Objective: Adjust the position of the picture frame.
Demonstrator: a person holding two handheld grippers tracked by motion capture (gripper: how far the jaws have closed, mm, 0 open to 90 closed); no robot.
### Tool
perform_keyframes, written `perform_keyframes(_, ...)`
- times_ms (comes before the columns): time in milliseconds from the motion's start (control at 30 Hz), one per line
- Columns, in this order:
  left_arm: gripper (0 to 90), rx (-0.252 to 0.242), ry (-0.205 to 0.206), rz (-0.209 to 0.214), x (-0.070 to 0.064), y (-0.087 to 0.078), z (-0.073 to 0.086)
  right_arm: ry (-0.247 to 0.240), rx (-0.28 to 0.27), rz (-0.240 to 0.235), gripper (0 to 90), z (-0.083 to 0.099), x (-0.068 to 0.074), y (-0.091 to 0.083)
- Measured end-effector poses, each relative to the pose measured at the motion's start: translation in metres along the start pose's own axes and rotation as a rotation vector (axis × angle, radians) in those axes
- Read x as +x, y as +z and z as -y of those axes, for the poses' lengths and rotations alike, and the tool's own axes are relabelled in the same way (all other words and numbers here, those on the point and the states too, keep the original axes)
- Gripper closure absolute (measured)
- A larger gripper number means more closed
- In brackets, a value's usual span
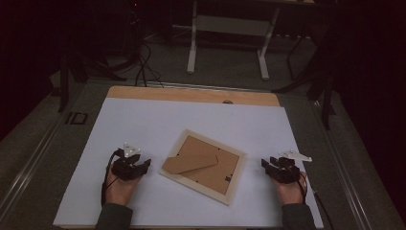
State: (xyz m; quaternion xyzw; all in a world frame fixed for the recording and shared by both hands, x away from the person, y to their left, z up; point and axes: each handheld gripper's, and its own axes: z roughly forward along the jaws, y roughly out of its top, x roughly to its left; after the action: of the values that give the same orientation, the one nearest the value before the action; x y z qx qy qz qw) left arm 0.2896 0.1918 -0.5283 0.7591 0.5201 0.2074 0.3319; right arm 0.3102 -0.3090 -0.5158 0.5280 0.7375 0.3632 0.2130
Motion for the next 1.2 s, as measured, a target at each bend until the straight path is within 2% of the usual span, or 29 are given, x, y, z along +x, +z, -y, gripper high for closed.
perform_keyframes(33, 53.3, -0.008, 0.005, 0.017, 0.0, -0.002, 0.0, 0.0, 0.0, 0.0, 57.5, 0.0, 0.0, 0.0)
perform_keyframes(67, 53.9, -0.013, 0.008, 0.037, 0.0, -0.003, 0.0, -0.008, 0.001, -0.031, 58.3, 0.0, 0.003, 0.001)
perform_keyframes(100, 54.8, -0.02, 0.002, 0.075, 0.0, -0.005, 0.0, -0.014, 0.001, -0.046, 58.9, -0.001, 0.005, 0.001)
perform_keyframes(133, 57.3, -0.026, 0.0, 0.092, -0.001, -0.006, -0.001, -0.022, 0.001, -0.057, 59.3, -0.001, 0.008, 0.001)
perform_keyframes(267, 63.5, -0.026, 0.008, 0.103, -0.002, -0.007, -0.001, -0.039, -0.002, -0.093, 59.9, -0.001, 0.015, -0.001)
perform_keyframes(400, 76.3, -0.026, 0.023, 0.109, -0.003, -0.007, -0.001, -0.037, -0.002, -0.14, 63.5, -0.002, 0.022, -0.002)
perform_keyframes(500, 89.8, -0.034, 0.045, 0.114, -0.004, -0.01, -0.002, -0.042, 0.004, -0.167, 65.0, -0.002, 0.026, -0.002)
perform_keyframes(567, 90.0, -0.038, 0.058, 0.113, -0.005, -0.012, -0.002, -0.039, 0.011, -0.178, 65.3, -0.002, 0.028, -0.001)
perform_keyframes(700, 90.0, -0.043, 0.089, 0.113, -0.01, -0.014, -0.003, -0.032, 0.026, -0.244, 63.8, -0.001, 0.035, 0.0)
perform_keyframes(733, 90.0, -0.042, 0.09, 0.112, -0.011, -0.014, -0.003, -0.033, 0.028, -0.248, 63.3, -0.001, 0.037, 0.0)
perform_keyframes(1000, 90.0, -0.062, 0.091, 0.121, -0.011, -0.015, -0.002, -0.022, 0.066, -0.294, 50.4, -0.002, 0.048, 0.003)
perform_keyframes(1100, 89.8, -0.066, 0.082, 0.117, -0.009, -0.016, -0.001, -0.023, 0.095, -0.307, 38.5, -0.002, 0.054, 0.006)
perform_keyframes(1200, 88.6, -0.067, 0.08, 0.115, -0.008, -0.016, -0.001, -0.019, 0.114, -0.281, 29.1, -0.002, 0.06, 0.008)
